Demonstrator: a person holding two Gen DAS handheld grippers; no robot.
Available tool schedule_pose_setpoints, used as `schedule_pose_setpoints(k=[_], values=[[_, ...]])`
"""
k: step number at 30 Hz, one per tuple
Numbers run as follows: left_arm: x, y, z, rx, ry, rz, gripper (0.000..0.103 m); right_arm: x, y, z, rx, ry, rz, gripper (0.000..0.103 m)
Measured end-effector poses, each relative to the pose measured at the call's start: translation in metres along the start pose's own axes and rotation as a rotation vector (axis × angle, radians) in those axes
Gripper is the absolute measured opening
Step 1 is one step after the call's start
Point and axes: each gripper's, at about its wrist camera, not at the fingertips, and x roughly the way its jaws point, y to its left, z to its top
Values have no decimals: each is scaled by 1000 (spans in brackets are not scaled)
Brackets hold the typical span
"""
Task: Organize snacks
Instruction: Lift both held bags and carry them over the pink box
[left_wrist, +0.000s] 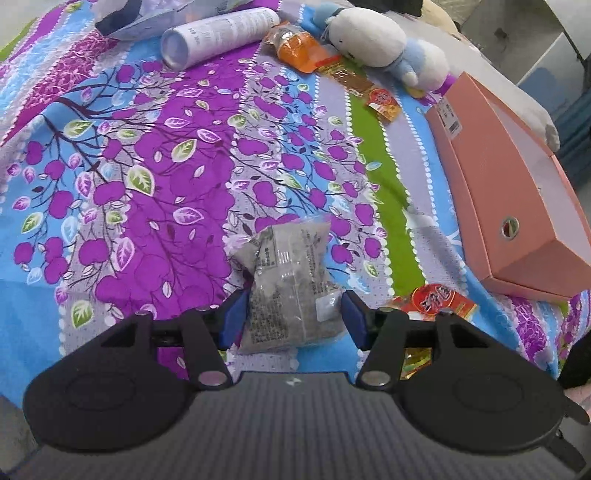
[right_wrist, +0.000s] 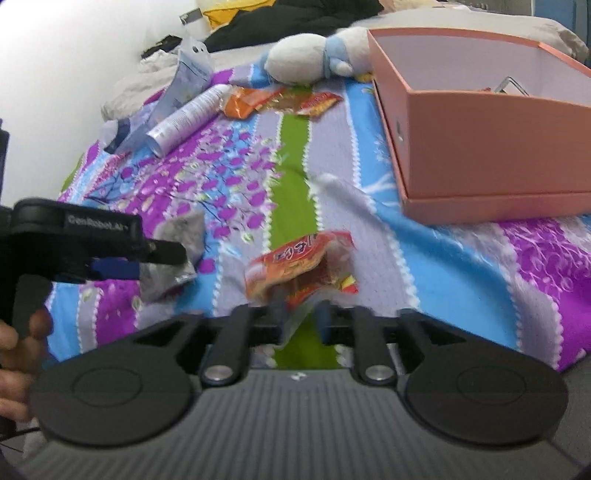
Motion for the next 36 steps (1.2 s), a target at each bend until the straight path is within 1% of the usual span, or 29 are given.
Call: schedule_pose_setpoints(k=[1,2,4,5,7,8,10,13,16,19,21,23,25,28,31,34,36], values=[[-1,0,0,0,0,12,70,-3,-1,-2,-6,-11,2,61],[-1,-1,1,-1,1,22,72,-4,-1,-4,-19,-19,-2,62],[-2,0,2,-9,6,43,79,-6,1,-5,-55,-21,-8,63],[-3,0,2,-9,3,47,80,-6,1,-5,-66,-23,-9,65],[-5,-1,3,2,-1,61,81,-7,1,-4,-80,-42,-6,83],[-5,-1,3,4,-3,66,82,-8,3,-3,-93,-55,-3,86],[-7,-1,3,9,-12,71,84,-6,8,0,-141,-77,3,86],[-9,-2,3,17,-27,84,85,-2,14,6,-208,-97,4,86],[-9,-3,3,18,-34,68,86,-3,19,11,-270,-131,-25,86],[-7,-2,4,6,-34,67,86,-7,18,13,-300,-163,-47,86],[-7,0,5,-5,-34,51,86,-8,18,15,-310,-172,-39,86],[-5,1,6,-13,-31,45,86,-5,21,19,-338,-162,-25,86],[-4,2,8,-15,-32,42,86,6,27,23,-391,-138,6,86],[-4,3,10,-28,-34,12,86,32,29,28,-427,-97,-34,86],[-2,7,11,-51,-35,8,85,50,25,32,-429,-75,-50,86],[2,9,14,-62,-29,-22,85,63,19,32,-418,-31,-22,86],[7,8,16,-53,-27,-9,85,71,14,31,-404,-11,-5,86]])
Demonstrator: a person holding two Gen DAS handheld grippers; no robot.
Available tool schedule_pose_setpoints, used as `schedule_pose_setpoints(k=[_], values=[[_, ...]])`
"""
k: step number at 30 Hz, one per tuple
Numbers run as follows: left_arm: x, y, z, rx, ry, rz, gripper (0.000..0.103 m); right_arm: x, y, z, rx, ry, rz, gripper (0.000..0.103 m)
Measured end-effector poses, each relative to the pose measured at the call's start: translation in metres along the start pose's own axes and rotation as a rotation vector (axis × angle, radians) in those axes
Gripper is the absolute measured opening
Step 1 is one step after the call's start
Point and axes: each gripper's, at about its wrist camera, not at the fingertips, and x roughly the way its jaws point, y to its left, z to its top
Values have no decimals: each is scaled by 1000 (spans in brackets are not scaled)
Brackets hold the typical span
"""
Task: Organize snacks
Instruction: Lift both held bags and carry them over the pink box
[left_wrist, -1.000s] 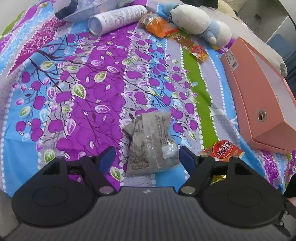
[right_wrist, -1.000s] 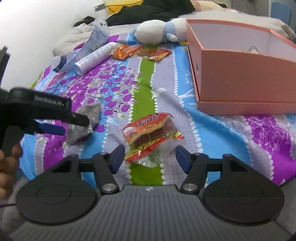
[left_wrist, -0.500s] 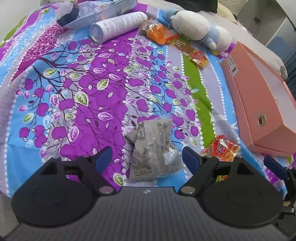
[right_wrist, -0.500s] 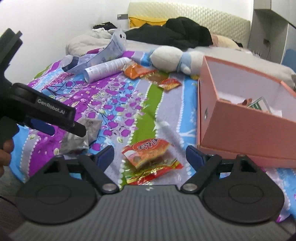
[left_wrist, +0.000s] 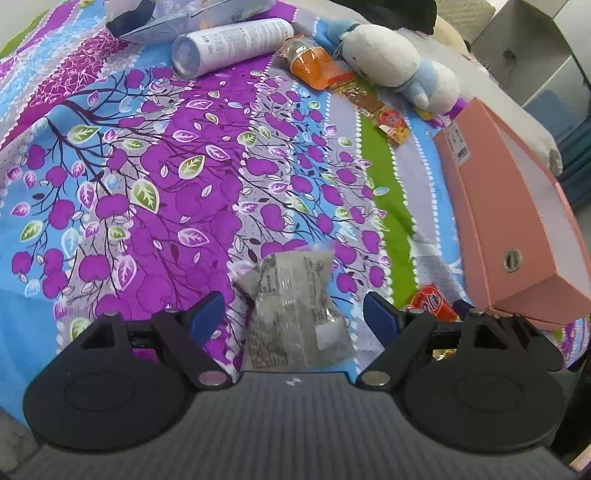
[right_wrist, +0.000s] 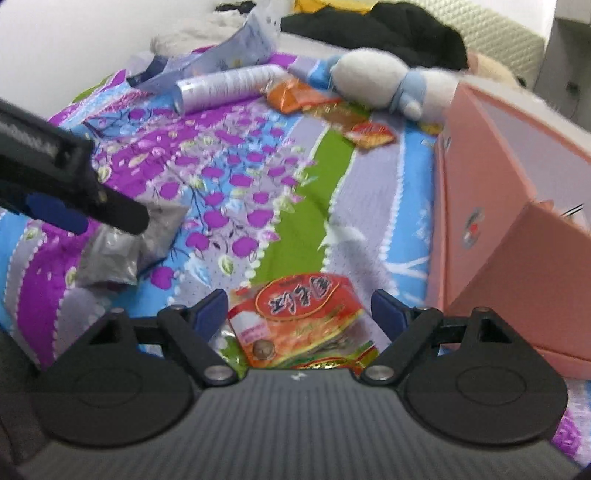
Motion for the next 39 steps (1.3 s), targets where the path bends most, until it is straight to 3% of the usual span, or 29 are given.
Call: schedule_pose_setpoints(k=[2,6,8,13,17,25,39], values=[[5,0,2,6,9,6,85,3,-5,-4,40,-3,19,93],[18,-5,1,24,32,11,84,9,-19,-10,150,10,94,95],[24,-9,0,44,38,30,83,6,-14,-10,121,11,95,90],[27,-19,3,79,25,72,64,-2,-10,-9,114,8,99,67],[23,-18,4,59,25,62,62,-7,-15,-7,134,2,86,57],[-6,-30,12,61,-9,26,62,-29,-22,-4,179,-29,57,56],[-68,-75,30,133,-97,-89,62,-104,-39,29,249,-195,-22,56]])
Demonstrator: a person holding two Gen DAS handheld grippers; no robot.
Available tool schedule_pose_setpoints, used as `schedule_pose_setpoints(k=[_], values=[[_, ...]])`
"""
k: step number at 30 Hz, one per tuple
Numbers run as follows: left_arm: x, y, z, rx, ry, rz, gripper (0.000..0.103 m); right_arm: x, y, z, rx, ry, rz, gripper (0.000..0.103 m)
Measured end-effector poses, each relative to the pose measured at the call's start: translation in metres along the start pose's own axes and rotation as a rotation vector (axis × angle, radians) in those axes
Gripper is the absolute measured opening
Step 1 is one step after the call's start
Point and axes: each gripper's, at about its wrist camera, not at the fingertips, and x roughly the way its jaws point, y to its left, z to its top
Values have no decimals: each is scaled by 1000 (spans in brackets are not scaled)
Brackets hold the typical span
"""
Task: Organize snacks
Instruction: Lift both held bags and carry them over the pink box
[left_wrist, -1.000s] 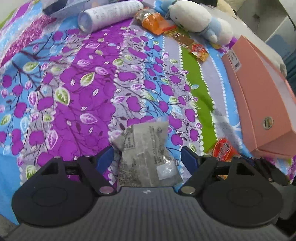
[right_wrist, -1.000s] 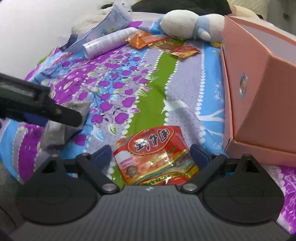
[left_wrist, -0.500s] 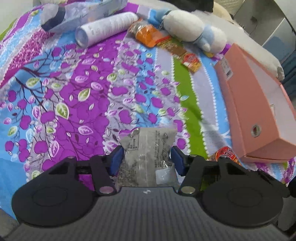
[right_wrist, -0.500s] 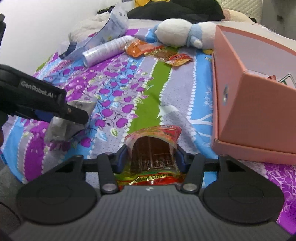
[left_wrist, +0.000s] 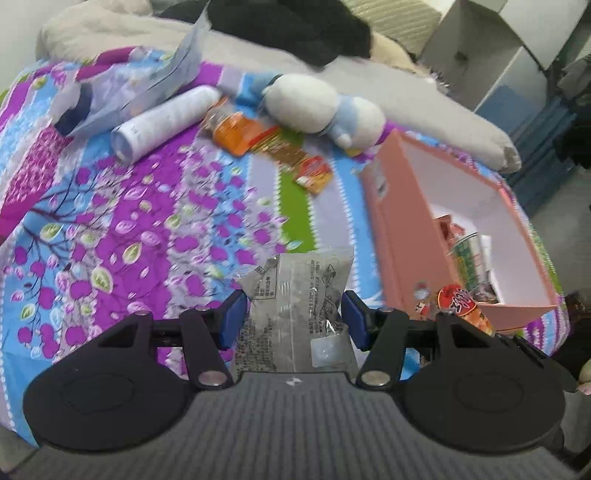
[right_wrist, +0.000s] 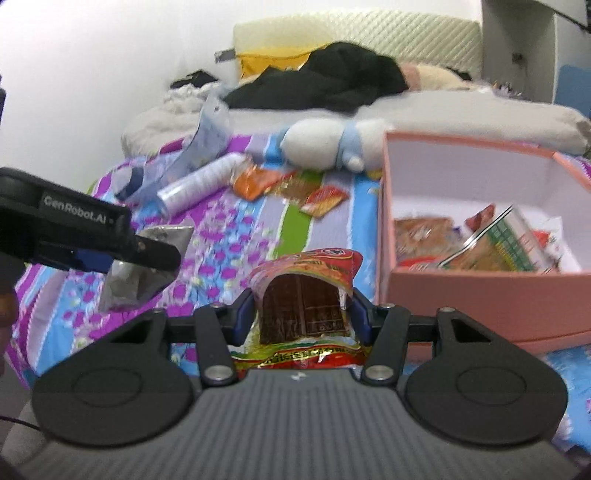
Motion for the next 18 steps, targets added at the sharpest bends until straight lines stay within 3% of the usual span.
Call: schedule_pose_setpoints(k=[8,18], values=[[-12,-34,5,69,-36,-60,62,-30,-19,11,21,-71,-68,56],[3,-77,6,125,-25,-153,62,-55,-62,8,97,-104,-180,56]])
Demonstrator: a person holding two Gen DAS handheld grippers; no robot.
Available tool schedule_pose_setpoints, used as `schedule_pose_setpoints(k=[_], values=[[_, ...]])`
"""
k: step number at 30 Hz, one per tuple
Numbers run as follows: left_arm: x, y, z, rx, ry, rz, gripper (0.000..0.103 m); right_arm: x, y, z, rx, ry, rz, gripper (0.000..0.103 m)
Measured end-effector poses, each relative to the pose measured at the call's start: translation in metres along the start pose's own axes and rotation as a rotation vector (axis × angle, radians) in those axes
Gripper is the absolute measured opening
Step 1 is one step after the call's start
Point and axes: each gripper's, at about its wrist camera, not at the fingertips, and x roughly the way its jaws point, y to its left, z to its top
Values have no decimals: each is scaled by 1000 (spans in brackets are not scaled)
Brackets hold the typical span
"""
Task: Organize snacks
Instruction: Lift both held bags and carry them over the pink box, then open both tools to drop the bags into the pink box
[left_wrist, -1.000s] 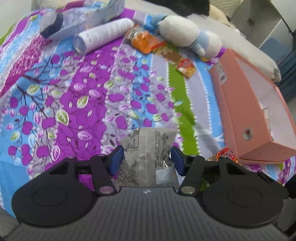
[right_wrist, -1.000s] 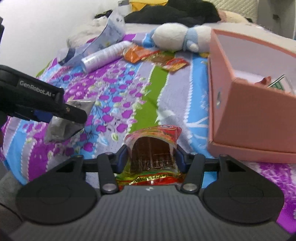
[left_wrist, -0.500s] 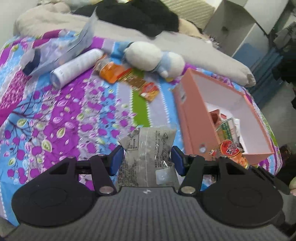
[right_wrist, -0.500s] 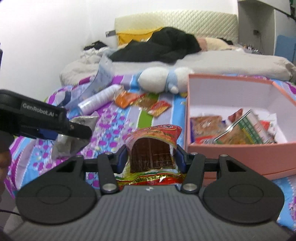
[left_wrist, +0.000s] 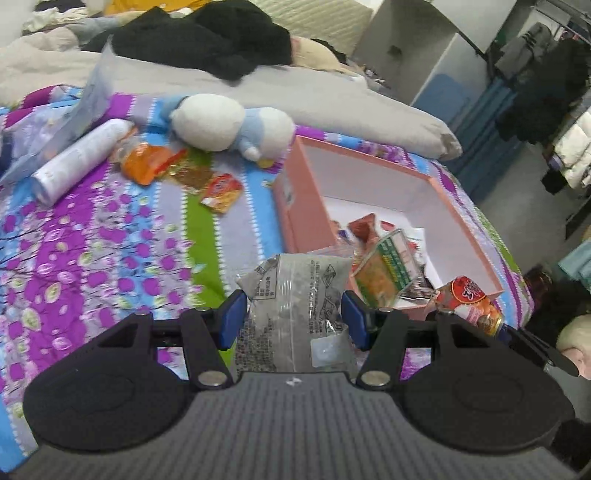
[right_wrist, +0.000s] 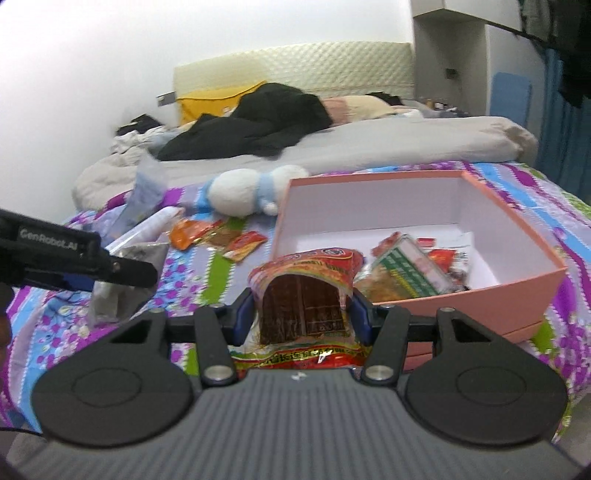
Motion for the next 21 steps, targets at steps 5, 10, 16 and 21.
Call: schedule_pose_setpoints(k=[5,10,16,21], values=[[26,-20,9,48,1,-45,62,12,-18,7,-8,-1,-26,56],[52,-40,18,85,14,-78,62,28,-36,12,41,2,-42,56],[79,-67,41,130,18,-85,63,49,-60,29,70,15,-74,56],[101,-80,62,149,22,-50,63,68,-81,42,85,65,-95,58]])
